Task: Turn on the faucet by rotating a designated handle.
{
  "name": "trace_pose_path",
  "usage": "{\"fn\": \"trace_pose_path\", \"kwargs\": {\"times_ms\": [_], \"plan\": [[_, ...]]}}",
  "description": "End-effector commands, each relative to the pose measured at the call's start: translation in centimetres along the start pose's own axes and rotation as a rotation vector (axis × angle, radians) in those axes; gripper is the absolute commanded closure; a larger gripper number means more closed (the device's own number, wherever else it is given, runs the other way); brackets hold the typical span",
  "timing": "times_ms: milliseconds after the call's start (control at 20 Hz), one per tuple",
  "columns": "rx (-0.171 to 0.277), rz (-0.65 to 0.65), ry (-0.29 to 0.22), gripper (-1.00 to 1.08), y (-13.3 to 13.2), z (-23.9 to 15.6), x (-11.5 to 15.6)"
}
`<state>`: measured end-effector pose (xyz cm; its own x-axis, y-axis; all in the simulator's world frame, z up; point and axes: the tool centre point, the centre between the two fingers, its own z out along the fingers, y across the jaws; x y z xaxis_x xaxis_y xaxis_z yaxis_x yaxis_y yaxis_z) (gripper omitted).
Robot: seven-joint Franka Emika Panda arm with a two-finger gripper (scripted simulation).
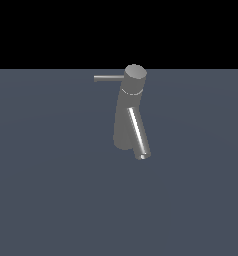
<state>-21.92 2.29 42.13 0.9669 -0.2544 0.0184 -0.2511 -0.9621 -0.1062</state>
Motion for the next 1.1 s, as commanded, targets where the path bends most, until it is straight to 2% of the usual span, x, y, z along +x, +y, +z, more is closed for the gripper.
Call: {"fn": "trace_pose_path", "kwargs": {"times_ms": [0, 1050], "plan": [[0.025, 0.064, 0.021, 1.08, -0.6, 1.1, 0.6], [0.215, 0.544, 0.184, 1.08, -4.7, 8.4, 7.3]]}}
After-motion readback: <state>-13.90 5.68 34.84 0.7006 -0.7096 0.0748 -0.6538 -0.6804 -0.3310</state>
